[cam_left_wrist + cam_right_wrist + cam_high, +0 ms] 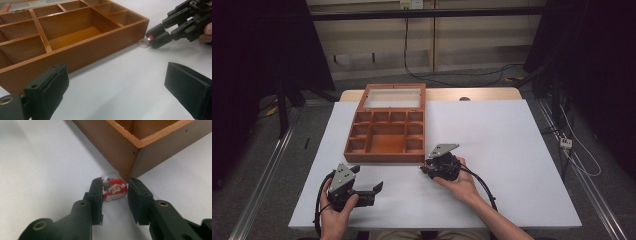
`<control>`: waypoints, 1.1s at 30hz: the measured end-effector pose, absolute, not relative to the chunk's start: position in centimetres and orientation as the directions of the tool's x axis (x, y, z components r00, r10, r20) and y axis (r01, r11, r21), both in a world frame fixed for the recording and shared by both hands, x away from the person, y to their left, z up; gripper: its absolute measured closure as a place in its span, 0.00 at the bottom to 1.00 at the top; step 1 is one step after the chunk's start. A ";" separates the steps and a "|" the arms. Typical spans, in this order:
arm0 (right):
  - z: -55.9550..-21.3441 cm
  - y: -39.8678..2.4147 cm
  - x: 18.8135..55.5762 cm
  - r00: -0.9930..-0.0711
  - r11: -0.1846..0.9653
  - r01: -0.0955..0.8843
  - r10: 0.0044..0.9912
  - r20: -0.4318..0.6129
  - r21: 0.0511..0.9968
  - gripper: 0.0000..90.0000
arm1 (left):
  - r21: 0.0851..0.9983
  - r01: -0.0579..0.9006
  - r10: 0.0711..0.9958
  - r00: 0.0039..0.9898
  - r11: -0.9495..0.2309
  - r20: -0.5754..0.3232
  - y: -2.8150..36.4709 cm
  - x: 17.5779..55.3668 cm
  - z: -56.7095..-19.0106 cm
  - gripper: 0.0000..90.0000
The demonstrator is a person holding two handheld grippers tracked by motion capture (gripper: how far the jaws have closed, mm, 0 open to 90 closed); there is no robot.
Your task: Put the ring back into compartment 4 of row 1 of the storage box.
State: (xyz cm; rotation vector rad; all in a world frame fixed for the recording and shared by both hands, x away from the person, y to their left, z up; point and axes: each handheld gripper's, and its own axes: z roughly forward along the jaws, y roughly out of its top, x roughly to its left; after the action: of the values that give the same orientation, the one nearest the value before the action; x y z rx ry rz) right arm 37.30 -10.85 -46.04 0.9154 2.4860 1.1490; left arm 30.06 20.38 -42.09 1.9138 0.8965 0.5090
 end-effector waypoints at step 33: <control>-44.5 -11.6 36.4 -0.798 0.471 0.399 0.601 0.045 0.787 0.79 | 0.874 0.380 0.758 0.652 -0.304 -0.020 20.5 30.1 -42.1 0.06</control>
State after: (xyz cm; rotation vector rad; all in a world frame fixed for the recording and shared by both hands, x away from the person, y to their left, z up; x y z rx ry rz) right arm 36.39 -11.59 -44.52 0.8602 2.4813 1.2325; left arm 30.15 20.49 -42.13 1.9196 0.8944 0.4996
